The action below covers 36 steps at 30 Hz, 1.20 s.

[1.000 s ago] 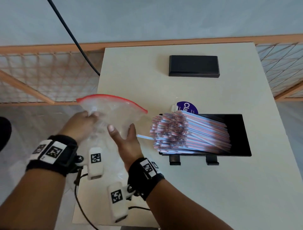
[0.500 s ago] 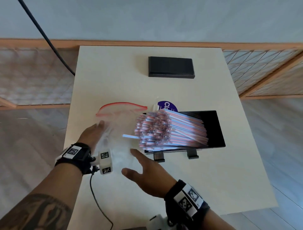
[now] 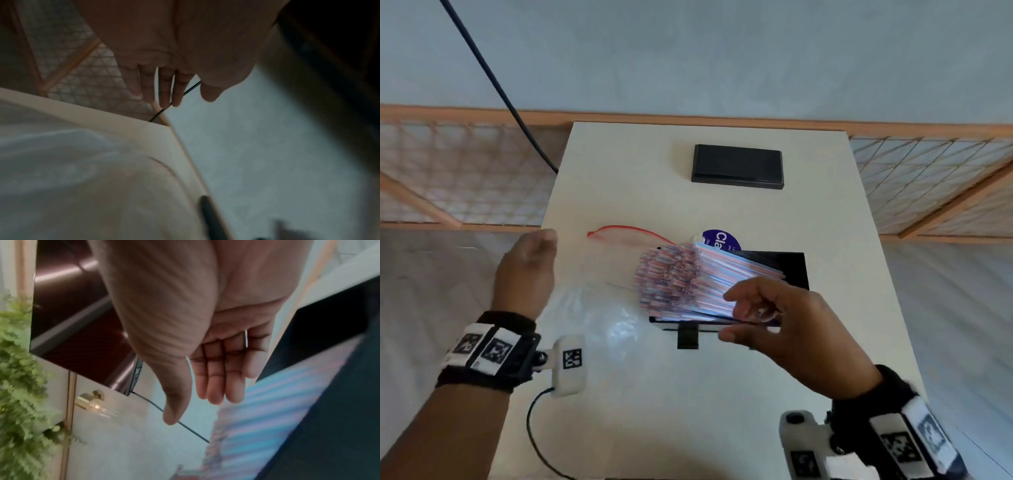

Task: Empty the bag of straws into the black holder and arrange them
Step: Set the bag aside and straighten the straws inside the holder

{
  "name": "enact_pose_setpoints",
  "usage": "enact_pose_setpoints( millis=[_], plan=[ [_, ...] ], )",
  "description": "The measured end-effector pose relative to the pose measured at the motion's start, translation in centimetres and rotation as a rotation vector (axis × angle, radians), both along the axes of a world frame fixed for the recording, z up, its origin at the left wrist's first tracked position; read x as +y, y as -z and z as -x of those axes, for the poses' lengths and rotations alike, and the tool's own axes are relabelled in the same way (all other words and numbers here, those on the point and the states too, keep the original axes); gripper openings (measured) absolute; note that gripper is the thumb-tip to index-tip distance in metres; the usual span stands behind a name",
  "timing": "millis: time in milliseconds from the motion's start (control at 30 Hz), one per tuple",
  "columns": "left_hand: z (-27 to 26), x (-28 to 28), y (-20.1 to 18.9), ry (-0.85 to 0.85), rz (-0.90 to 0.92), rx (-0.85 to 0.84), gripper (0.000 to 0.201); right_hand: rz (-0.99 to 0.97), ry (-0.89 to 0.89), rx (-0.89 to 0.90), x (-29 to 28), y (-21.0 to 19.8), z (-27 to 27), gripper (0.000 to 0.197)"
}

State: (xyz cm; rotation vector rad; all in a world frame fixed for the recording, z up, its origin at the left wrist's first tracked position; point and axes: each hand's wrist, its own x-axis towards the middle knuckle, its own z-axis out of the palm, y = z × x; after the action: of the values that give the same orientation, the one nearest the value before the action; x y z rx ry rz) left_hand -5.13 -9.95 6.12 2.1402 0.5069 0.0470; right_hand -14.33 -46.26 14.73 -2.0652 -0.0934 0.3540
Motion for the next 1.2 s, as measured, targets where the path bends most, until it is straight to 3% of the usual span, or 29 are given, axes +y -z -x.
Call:
enact_pose_setpoints(
  millis=[67, 133, 200, 300, 467, 733, 933, 1067, 1200],
  plan=[
    [2.5, -2.2, -1.9, 0.026, 0.282, -0.114, 0.042, 0.097, -0.027, -0.073, -2.3, 0.8, -1.6, 0.057],
    [4.0, -5.0, -2.7, 0.048, 0.397, -0.124, 0.051, 0.218, -0.116, -0.121, -3.9, 1.8, -3.2, 0.078],
    [4.8, -7.5, -2.7, 0.061, 0.383, -0.112, 0.060, 0.275, -0.201, -0.101, -4.7, 2.5, -4.2, 0.093],
    [5.3, -9.7, -2.8, 0.073, 0.310, -0.090, 0.078, 0.287, -0.263, -0.101, -5.0, 3.6, -4.9, 0.098],
    [5.0, -11.7, -3.1, 0.114, 0.199, -0.028, 0.062, 0.340, -0.269, -0.110, -4.2, 4.8, -5.5, 0.106],
    [5.1, -13.0, -0.2, 0.138, 0.335, 0.017, 0.072, 0.519, -0.368, -0.098, -1.2, 4.5, -7.2, 0.139],
    [4.1, -13.4, 0.3, 0.183, 0.416, 0.037, 0.092, 0.549, -0.423, -0.067, -0.2, 5.7, -8.4, 0.143],
    [4.0, -14.3, -0.1, 0.094, 0.543, -0.047, 0.081, 0.542, -0.444, -0.066, 0.2, 5.8, -8.8, 0.136],
    [4.3, -15.9, -1.2, 0.048, 0.361, -0.178, 0.063, 0.483, -0.451, -0.076, 0.4, 5.8, -9.0, 0.130]
  ],
)
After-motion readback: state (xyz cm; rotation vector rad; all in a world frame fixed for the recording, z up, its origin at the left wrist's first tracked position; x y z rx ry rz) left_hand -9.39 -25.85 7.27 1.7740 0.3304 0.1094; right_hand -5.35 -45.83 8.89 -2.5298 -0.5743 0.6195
